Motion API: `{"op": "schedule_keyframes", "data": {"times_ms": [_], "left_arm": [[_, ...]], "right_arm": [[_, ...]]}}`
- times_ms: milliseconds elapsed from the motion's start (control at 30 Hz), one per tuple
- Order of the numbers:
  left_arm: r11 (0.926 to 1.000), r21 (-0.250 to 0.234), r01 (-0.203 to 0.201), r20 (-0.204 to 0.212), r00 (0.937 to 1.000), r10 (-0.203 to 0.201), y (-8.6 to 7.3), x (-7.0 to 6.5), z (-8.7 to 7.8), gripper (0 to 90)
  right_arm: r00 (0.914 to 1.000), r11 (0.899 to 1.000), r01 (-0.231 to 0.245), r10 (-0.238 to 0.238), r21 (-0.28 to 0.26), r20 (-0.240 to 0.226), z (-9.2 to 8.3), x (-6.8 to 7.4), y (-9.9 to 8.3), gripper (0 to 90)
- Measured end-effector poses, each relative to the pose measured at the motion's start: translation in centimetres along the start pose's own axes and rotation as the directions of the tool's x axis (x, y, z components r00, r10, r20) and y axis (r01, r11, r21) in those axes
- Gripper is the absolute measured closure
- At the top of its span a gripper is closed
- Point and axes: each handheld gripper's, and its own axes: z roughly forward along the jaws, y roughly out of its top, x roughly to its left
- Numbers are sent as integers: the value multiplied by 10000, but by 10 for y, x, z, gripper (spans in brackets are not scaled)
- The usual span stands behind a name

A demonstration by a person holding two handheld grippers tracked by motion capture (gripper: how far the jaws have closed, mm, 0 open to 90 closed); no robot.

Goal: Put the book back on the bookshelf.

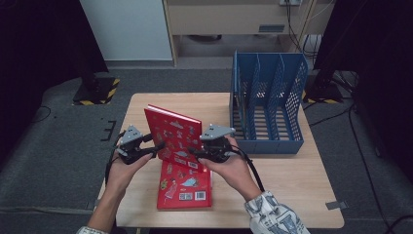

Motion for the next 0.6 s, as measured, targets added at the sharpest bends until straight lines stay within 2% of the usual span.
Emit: {"op": "schedule_keyframes", "data": {"times_ms": [367,600], "left_arm": [[9999,7,112,81,9999,-112,1,3,3,404],[9999,53,100,152,9998,-101,2,4,6,397]], "right_arm": [[9999,9999,24,-26,-131,-149,0,6,3,515],[10000,9999,79,-79,-134,31,1,7,4,538]]}}
